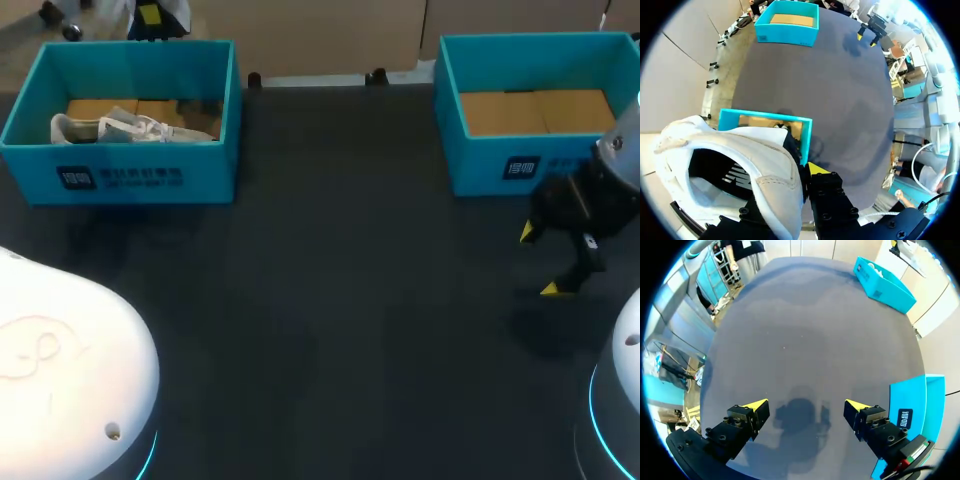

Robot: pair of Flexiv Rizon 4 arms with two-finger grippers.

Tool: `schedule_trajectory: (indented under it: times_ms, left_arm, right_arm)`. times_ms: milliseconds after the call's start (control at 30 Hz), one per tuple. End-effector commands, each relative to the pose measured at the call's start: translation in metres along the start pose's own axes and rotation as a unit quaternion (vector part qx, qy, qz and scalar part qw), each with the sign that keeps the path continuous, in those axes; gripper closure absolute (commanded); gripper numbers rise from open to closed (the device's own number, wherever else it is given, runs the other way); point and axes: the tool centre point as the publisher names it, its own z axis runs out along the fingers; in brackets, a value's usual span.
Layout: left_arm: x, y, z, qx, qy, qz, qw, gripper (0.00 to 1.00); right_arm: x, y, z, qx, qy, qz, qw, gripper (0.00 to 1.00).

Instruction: Take the shoe out of the shoebox, open the shoe tongue, remove and reinsert the insole, then place the shoe into the shoebox

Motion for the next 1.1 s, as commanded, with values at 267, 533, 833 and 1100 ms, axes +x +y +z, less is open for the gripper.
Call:
schedule_trajectory:
  times_ms: [267, 533, 833, 1100]
  left_arm:
    - [-0.031, 0.029, 0.014, -0.031, -0.015, 0.011, 0.999, 1.00]
    - [-0.080, 0.086, 0.044, -0.023, -0.003, -0.028, 0.999, 1.00]
    - [-0.109, 0.125, 0.064, -0.066, 0.015, 0.176, 0.982, 1.00]
    - [-0.113, 0.164, 0.062, -0.176, 0.012, 0.372, 0.912, 1.00]
  right_arm:
    - [0.001, 0.000, 0.000, 0.001, -0.001, 0.000, 1.000, 0.00]
    - [0.001, 0.000, 0.000, 0.001, -0.001, 0.000, 1.000, 0.00]
    - [0.001, 0.000, 0.000, 0.001, -0.001, 0.000, 1.000, 0.00]
    - [0.001, 0.000, 0.000, 0.001, -0.001, 0.000, 1.000, 0.00]
